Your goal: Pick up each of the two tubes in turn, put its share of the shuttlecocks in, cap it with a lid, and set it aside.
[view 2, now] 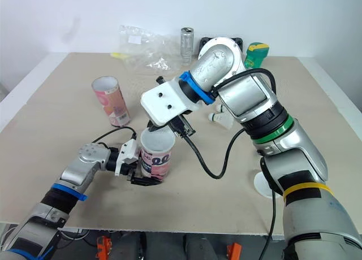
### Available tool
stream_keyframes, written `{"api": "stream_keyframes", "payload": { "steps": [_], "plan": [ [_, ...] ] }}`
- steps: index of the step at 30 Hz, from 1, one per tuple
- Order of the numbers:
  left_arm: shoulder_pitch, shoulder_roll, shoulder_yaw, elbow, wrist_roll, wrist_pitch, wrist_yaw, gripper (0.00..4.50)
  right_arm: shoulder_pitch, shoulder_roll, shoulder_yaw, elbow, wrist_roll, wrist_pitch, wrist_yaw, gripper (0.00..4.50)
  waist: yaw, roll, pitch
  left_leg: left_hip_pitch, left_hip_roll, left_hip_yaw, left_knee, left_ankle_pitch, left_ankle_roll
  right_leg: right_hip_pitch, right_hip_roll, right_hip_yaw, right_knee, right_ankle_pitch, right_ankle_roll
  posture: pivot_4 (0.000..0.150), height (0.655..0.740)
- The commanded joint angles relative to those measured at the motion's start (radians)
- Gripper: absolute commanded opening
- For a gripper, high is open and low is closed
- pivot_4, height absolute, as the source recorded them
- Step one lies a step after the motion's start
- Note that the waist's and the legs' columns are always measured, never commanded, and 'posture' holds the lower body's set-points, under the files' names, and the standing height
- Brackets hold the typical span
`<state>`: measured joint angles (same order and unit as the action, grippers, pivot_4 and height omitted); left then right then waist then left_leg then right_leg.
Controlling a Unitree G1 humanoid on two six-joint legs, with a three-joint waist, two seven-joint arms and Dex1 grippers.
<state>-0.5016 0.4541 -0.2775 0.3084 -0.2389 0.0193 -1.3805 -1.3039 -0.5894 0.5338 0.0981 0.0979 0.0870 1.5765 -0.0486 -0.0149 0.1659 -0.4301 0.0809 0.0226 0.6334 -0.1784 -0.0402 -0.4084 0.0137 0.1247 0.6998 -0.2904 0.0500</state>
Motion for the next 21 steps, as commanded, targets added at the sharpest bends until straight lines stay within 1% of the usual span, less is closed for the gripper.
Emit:
{"api": "stream_keyframes", "payload": {
  "steps": [1,7,14,21],
  "plan": [
    [0.029,0.026,-0.026,0.042,0.042,0.021,-0.007,3.77,-0.034,-0.021,-0.036,-0.003,0.026,0.009,0.038,0.02,0.000,0.000,0.000,0.000,0.000,0.000,0.000,0.000,0.000,0.000,0.000,0.000,0.000,0.000,0.000,0.150,0.7236],
    [0.023,0.023,-0.027,0.049,0.043,0.020,-0.010,3.77,-0.030,-0.037,-0.033,-0.024,0.045,0.022,0.038,0.02,0.000,0.000,0.000,0.000,0.000,0.000,0.000,0.000,0.000,0.000,0.000,0.000,0.000,0.000,0.000,0.150,0.7236],
    [0.020,0.024,-0.025,0.050,0.041,0.025,-0.010,3.77,0.036,-0.101,0.036,-0.117,0.057,0.002,0.038,0.02,0.001,0.000,0.000,-0.001,0.000,0.000,0.000,0.000,0.000,0.000,0.000,0.000,0.000,-0.001,-0.001,0.150,0.7236],
    [0.026,0.027,-0.019,0.041,0.034,0.032,-0.004,3.77,0.070,-0.066,0.058,-0.108,0.012,-0.014,0.038,0.02,0.001,0.000,-0.001,0.001,0.000,0.000,-0.001,0.000,0.000,0.001,0.000,0.000,0.000,-0.002,0.000,0.150,0.7236]
  ]
}}
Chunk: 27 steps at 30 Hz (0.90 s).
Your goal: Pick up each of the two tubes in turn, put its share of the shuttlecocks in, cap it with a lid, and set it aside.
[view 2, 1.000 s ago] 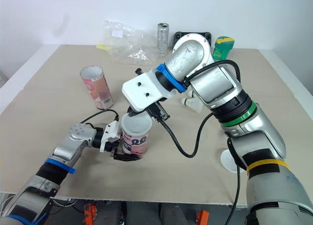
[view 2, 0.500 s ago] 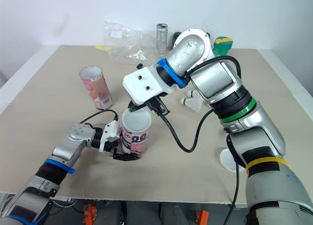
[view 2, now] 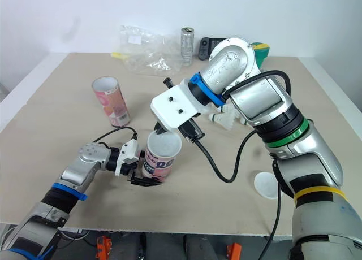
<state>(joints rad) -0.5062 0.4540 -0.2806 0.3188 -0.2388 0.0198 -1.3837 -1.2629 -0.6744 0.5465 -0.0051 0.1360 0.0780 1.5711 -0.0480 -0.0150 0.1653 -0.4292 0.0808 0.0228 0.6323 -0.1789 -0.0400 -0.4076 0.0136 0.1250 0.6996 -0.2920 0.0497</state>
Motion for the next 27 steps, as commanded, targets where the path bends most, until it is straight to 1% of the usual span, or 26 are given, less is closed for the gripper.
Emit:
{"api": "stream_keyframes", "payload": {
  "steps": [1,2,3,4,5,7,9,12,14,16,18,19,20,21,23,24,25,27],
  "plan": [
    [0.032,0.027,-0.015,0.030,0.034,0.032,0.000,3.77,0.030,0.029,0.041,0.002,-0.035,-0.007,0.043,0.31,0.000,0.000,0.000,0.000,0.000,0.000,0.000,0.000,0.000,0.000,0.000,0.000,0.000,0.000,0.000,0.150,0.7236],
    [0.035,0.027,-0.014,0.025,0.033,0.034,0.002,3.77,0.026,0.052,0.036,0.022,-0.047,0.004,0.026,0.67,0.000,0.000,0.000,0.001,0.000,0.000,0.000,0.000,0.000,0.000,0.000,0.000,0.000,0.000,0.000,0.150,0.7236],
    [0.038,0.028,-0.013,0.020,0.031,0.037,0.003,3.77,0.024,0.070,0.031,0.038,-0.057,0.011,0.012,0.86,-0.002,0.000,0.000,0.001,0.000,0.000,0.000,0.000,0.000,0.000,0.000,0.000,0.000,0.000,0.000,0.150,0.7236],
    [0.039,0.028,-0.012,0.018,0.030,0.038,0.004,3.77,0.019,0.089,0.024,0.056,-0.068,0.019,-0.007,1.20,-0.003,0.000,0.000,0.002,0.001,0.001,0.000,0.000,0.000,0.000,0.000,0.000,0.000,0.001,-0.001,0.150,0.7236],
    [0.042,0.028,-0.012,0.015,0.030,0.040,0.005,3.77,0.009,0.109,0.013,0.077,-0.077,0.036,-0.027,1.66,-0.004,0.000,0.000,0.002,0.001,0.002,0.000,0.000,0.000,0.000,0.000,0.000,0.000,0.001,-0.001,0.150,0.7236],
    [0.044,0.028,-0.011,0.012,0.030,0.042,0.005,3.77,-0.007,0.129,-0.006,0.102,-0.081,0.051,-0.027,2.71,-0.004,0.000,0.000,0.003,0.001,0.002,0.000,0.000,0.000,0.000,0.000,0.000,0.001,0.001,-0.001,0.150,0.7236],
    [0.047,0.027,-0.012,0.010,0.032,0.043,0.004,3.77,-0.034,0.145,-0.048,0.129,-0.052,0.104,-0.025,3.48,-0.004,0.000,0.000,0.003,0.002,0.002,0.000,0.000,0.000,0.000,0.000,0.000,0.001,0.001,-0.002,0.150,0.7236],
    [0.048,0.023,-0.016,0.014,0.035,0.038,0.002,3.77,-0.080,0.144,-0.134,0.175,0.016,0.197,-0.006,3.48,-0.004,0.000,0.000,0.002,0.002,0.002,0.000,0.000,0.000,0.000,0.000,0.000,0.001,0.001,-0.002,0.150,0.7236],
    [0.044,0.020,-0.019,0.019,0.038,0.034,0.001,3.77,-0.093,0.102,-0.173,0.171,0.092,0.237,0.033,3.48,0.000,0.000,0.000,0.001,0.001,0.002,0.000,0.000,0.000,-0.001,0.000,0.000,0.001,0.002,-0.002,0.150,0.7236],
    [0.042,0.019,-0.020,0.019,0.038,0.035,-0.001,3.77,-0.087,0.057,-0.178,0.150,0.144,0.260,0.043,3.48,0.001,0.000,0.000,-0.001,0.001,0.002,0.000,0.000,0.000,-0.001,0.000,0.000,0.000,0.002,-0.004,0.150,0.7236],
    [0.038,0.019,-0.022,0.021,0.037,0.035,-0.003,3.77,-0.072,0.042,-0.179,0.136,0.146,0.276,0.043,2.97,-0.001,0.000,0.000,-0.001,0.000,0.002,0.000,-0.002,0.000,-0.001,0.000,0.001,0.000,0.001,-0.005,0.150,0.7236],
    [0.037,0.018,-0.024,0.023,0.039,0.033,-0.006,3.77,-0.049,0.024,-0.168,0.104,0.158,0.276,0.043,2.42,-0.002,0.000,0.000,0.000,0.000,0.002,-0.001,-0.003,0.001,-0.001,0.000,0.001,0.000,0.000,-0.005,0.150,0.7236],
    [0.036,0.017,-0.025,0.026,0.040,0.032,-0.007,3.77,-0.027,0.009,-0.154,0.075,0.165,0.271,0.043,2.19,0.000,0.000,0.000,0.000,0.001,0.002,-0.001,-0.003,0.001,-0.001,0.001,0.001,0.000,0.000,-0.005,0.150,0.7236],
    [0.034,0.015,-0.027,0.028,0.041,0.030,-0.009,3.77,0.000,0.008,-0.136,0.038,0.167,0.275,0.043,2.07,0.000,0.000,0.000,0.000,0.001,0.000,-0.001,-0.003,0.001,-0.001,0.001,0.000,0.000,-0.001,-0.004,0.150,0.7236],
    [0.032,0.013,-0.030,0.031,0.042,0.029,-0.010,3.77,0.042,0.014,-0.093,-0.014,0.141,0.263,0.043,1.30,-0.001,0.000,0.000,-0.001,0.001,0.000,-0.001,-0.003,0.001,-0.001,0.001,0.001,0.000,-0.001,-0.003,0.150,0.7236],
    [0.030,0.013,-0.030,0.032,0.041,0.029,-0.011,3.77,0.058,0.022,-0.071,-0.031,0.114,0.253,0.038,0.70,-0.001,0.001,0.001,-0.001,0.001,0.001,0.000,-0.003,0.001,-0.001,0.001,0.001,0.000,-0.002,-0.001,0.150,0.7236],
    [0.028,0.012,-0.030,0.033,0.042,0.029,-0.010,3.77,0.069,0.027,-0.047,-0.041,0.091,0.248,0.033,0.48,-0.001,0.001,0.001,-0.001,0.001,0.001,0.000,-0.003,0.001,-0.001,0.001,0.001,0.000,-0.002,0.001,0.150,0.7236],
    [0.026,0.012,-0.029,0.034,0.041,0.028,-0.010,3.77,0.100,0.043,0.016,-0.066,0.051,0.217,0.036,0.48,-0.001,0.001,0.000,-0.001,0.001,0.001,0.000,-0.003,0.001,-0.001,0.001,0.001,0.000,-0.002,0.001,0.150,0.7236]
  ]
}}
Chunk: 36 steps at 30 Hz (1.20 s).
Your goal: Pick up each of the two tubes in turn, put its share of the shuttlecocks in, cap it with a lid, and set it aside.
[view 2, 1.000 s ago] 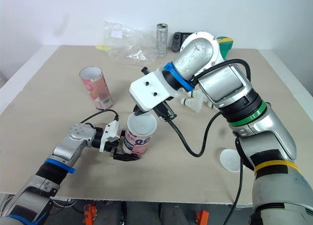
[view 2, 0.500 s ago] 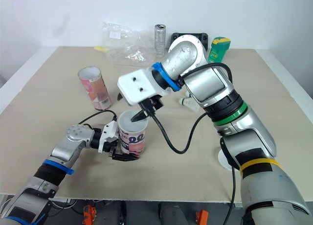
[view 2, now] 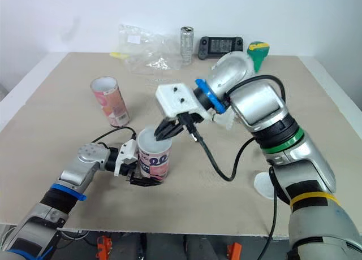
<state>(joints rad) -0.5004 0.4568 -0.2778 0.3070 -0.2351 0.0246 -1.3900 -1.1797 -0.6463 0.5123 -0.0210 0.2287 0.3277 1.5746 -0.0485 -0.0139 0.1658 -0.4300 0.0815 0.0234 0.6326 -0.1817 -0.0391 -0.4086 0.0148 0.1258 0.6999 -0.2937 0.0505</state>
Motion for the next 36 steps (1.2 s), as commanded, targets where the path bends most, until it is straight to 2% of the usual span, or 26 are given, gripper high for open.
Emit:
{"api": "stream_keyframes", "payload": {
  "steps": [1,5,9,14,19,23,24,28,29,30,36],
  "plan": [
    [0.021,0.010,-0.030,0.046,0.038,0.023,-0.003,3.77,0.025,0.024,0.081,-0.050,-0.067,-0.056,0.036,0.48,0.000,0.000,-0.001,0.000,0.000,0.000,0.000,0.000,0.000,0.000,0.000,0.000,0.000,0.000,0.000,0.150,0.7236],
    [0.025,0.012,-0.028,0.040,0.038,0.023,0.001,3.77,0.033,0.054,0.136,-0.018,-0.148,-0.129,0.035,0.48,-0.004,-0.002,-0.004,0.004,0.000,0.000,0.000,0.000,0.000,0.003,0.000,0.000,0.000,0.000,0.000,0.150,0.7236],
    [0.031,0.013,-0.025,0.034,0.036,0.025,0.005,3.77,0.002,0.048,0.116,-0.001,-0.101,-0.126,0.040,0.48,-0.006,-0.002,-0.008,0.008,0.001,0.001,-0.001,0.000,0.000,0.004,0.000,0.000,0.000,-0.001,-0.006,0.150,0.7236],
    [0.040,0.014,-0.026,0.027,0.036,0.024,0.008,3.77,-0.058,0.051,0.008,0.055,-0.011,-0.051,0.040,0.48,-0.006,-0.003,-0.008,0.008,0.001,0.003,-0.001,0.000,0.000,0.004,0.000,0.001,0.000,0.000,-0.007,0.150,0.7236],
    [0.040,0.009,-0.030,0.032,0.041,0.015,0.009,3.77,-0.078,0.002,-0.168,0.058,0.118,0.080,0.022,0.48,0.001,-0.003,-0.007,0.003,0.001,0.002,-0.001,0.000,0.000,0.001,0.000,0.001,0.000,0.002,-0.004,0.150,0.7236],
    [0.042,0.010,-0.033,0.029,0.039,0.015,0.002,3.77,0.010,-0.071,-0.236,-0.030,0.144,0.185,-0.038,1.51,0.002,-0.003,-0.007,0.001,0.000,0.001,-0.001,-0.002,-0.002,0.001,0.000,0.001,-0.001,0.000,-0.007,0.150,0.7236],
    [0.042,0.011,-0.034,0.028,0.040,0.014,0.000,3.77,0.041,-0.091,-0.251,-0.065,0.151,0.201,-0.047,2.13,0.003,-0.004,-0.008,0.001,0.000,0.001,-0.002,-0.002,-0.002,0.001,0.000,0.001,-0.001,-0.001,-0.007,0.150,0.7236],
    [0.047,0.011,-0.036,0.022,0.038,0.014,-0.003,3.77,0.167,-0.163,-0.329,-0.203,0.221,0.311,-0.097,3.91,0.002,-0.002,-0.006,0.000,-0.001,0.000,-0.002,-0.003,-0.002,0.001,0.000,0.001,-0.001,-0.002,-0.007,0.150,0.7236],
    [0.048,0.011,-0.036,0.019,0.038,0.013,-0.005,3.77,0.199,-0.179,-0.346,-0.231,0.236,0.331,-0.108,4.24,0.003,-0.001,-0.006,0.000,-0.001,0.000,-0.002,-0.003,-0.002,0.001,0.000,0.001,-0.001,-0.002,-0.006,0.150,0.7236],
    [0.049,0.010,-0.036,0.018,0.037,0.012,-0.006,3.77,0.228,-0.192,-0.355,-0.251,0.238,0.339,-0.121,4.40,0.003,-0.001,-0.006,0.000,-0.001,0.000,-0.002,-0.003,-0.002,0.001,0.000,0.001,-0.001,-0.002,-0.006,0.150,0.7236],
    [0.065,0.004,-0.023,0.005,0.032,-0.028,0.007,3.77,0.533,-0.269,-0.385,-0.370,0.195,0.357,-0.262,4.40,0.002,-0.005,-0.007,0.000,-0.001,-0.002,-0.002,-0.003,-0.002,0.003,0.000,0.000,-0.002,-0.005,0.001,0.150,0.7236]
  ]
}}
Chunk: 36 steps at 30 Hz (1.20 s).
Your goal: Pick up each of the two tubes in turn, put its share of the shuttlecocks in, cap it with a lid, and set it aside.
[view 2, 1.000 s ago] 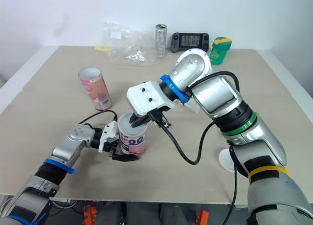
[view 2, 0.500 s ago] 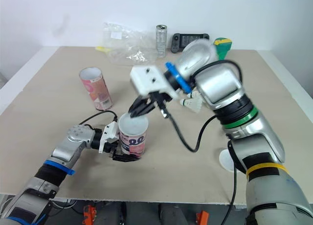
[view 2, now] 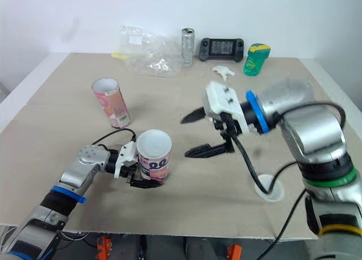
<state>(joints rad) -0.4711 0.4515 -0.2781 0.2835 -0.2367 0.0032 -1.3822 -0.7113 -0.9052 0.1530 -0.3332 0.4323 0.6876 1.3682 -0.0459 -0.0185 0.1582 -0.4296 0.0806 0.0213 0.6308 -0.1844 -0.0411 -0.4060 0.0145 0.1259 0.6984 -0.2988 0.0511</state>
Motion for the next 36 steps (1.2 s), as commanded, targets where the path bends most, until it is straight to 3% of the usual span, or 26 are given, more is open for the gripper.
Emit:
{"api": "stream_keyframes", "payload": {
  "steps": [1,4,5,7,16,25,30,36],
  "plan": [
    [0.038,0.008,-0.017,0.028,0.032,-0.015,0.005,3.77,0.094,-0.001,-0.032,-0.070,-0.001,0.008,-0.079,4.40,-0.002,0.001,0.001,0.000,0.000,0.000,0.000,0.000,0.000,-0.001,0.000,0.001,0.000,0.000,0.000,0.150,0.7236],
    [0.041,0.006,0.001,0.036,0.032,-0.049,0.022,3.77,0.165,0.063,-0.039,-0.076,-0.016,-0.027,-0.181,4.40,-0.005,0.001,0.001,0.000,0.000,0.001,0.000,0.000,0.000,-0.001,0.000,0.002,0.000,0.001,0.001,0.150,0.7236],
    [0.039,0.004,0.013,0.048,0.032,-0.076,0.028,4.35,0.198,0.097,-0.030,-0.068,-0.027,-0.051,-0.219,4.50,-0.005,0.001,0.001,0.001,0.000,0.001,0.000,0.000,0.000,-0.001,0.001,0.001,0.000,0.002,0.001,0.150,0.7236],
    [0.034,0.003,0.031,0.065,0.026,-0.113,0.036,4.46,0.258,0.132,-0.011,-0.050,-0.043,-0.083,-0.253,4.50,-0.002,0.000,0.001,0.001,0.000,0.000,0.001,0.000,0.000,0.000,0.001,0.001,0.000,0.002,0.001,0.150,0.7236],
    [0.086,0.066,0.072,0.033,0.009,-0.206,0.014,4.46,0.343,0.179,-0.005,-0.029,-0.018,-0.115,-0.266,4.50,-0.007,0.000,0.002,0.000,0.000,0.000,0.002,0.000,0.000,-0.001,0.001,0.002,0.000,0.003,0.002,0.150,0.7236],
    [0.170,0.199,0.151,-0.068,-0.073,-0.151,-0.019,4.46,0.328,0.202,0.039,0.015,-0.044,-0.126,-0.272,4.50,-0.006,-0.002,0.003,0.000,0.001,0.000,0.001,0.000,0.000,-0.001,0.002,0.001,0.000,0.002,0.000,0.150,0.7236],
    [0.310,0.240,0.315,-0.341,-0.306,0.045,0.060,4.46,0.326,0.247,0.074,0.028,-0.060,-0.150,-0.285,4.50,-0.012,-0.007,0.007,-0.001,0.003,0.001,-0.001,0.000,0.000,-0.003,0.002,0.001,0.000,0.001,-0.001,0.150,0.7236],
    [0.520,0.289,0.449,-0.620,-0.449,0.195,0.145,4.46,0.323,0.300,0.100,0.025,-0.068,-0.156,-0.312,4.50,-0.005,-0.009,0.010,-0.002,0.001,0.001,-0.001,-0.001,-0.002,-0.002,-0.001,0.000,0.000,0.000,0.000,0.150,0.7236]
  ]
}}
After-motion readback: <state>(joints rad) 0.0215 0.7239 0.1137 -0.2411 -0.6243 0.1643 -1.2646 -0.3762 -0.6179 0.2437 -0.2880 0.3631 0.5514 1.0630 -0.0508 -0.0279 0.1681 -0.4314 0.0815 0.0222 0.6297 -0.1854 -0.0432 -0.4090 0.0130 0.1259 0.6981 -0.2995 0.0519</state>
